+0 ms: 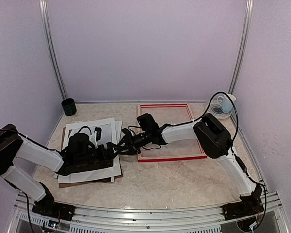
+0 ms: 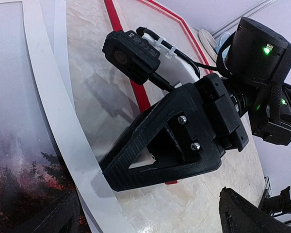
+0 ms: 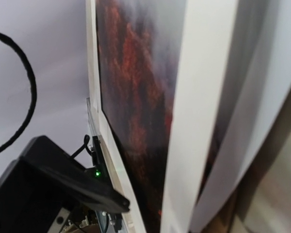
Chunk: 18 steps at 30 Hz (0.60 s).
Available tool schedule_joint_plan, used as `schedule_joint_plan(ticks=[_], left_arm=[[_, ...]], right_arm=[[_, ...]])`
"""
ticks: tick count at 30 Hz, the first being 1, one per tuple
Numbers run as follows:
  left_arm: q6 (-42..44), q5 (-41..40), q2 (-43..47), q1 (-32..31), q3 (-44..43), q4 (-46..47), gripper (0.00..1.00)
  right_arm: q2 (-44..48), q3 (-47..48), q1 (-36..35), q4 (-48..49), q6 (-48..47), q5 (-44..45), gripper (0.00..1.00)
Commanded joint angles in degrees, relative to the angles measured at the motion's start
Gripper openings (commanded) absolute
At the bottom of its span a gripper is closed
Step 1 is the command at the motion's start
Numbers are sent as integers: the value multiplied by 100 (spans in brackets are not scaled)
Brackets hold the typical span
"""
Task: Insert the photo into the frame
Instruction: Pick up the mat board from the photo.
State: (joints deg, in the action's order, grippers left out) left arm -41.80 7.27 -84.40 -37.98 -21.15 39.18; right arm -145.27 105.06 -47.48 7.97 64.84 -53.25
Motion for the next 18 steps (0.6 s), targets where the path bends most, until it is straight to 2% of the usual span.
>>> schedule_joint_plan(ticks=[1,9,18], left_arm=[[-94,-86,-39,-26,-37,56,99],[-347,-439,-160,-19,-179,-336,99],[-631,-95,-387,177,-159,61,99]], right_arm=[[-214,-168,37,-86,0,-42,35],[-220,-205,46,-51,-4,-53,35],[-221,-214,42,-31,-6,-88,35]])
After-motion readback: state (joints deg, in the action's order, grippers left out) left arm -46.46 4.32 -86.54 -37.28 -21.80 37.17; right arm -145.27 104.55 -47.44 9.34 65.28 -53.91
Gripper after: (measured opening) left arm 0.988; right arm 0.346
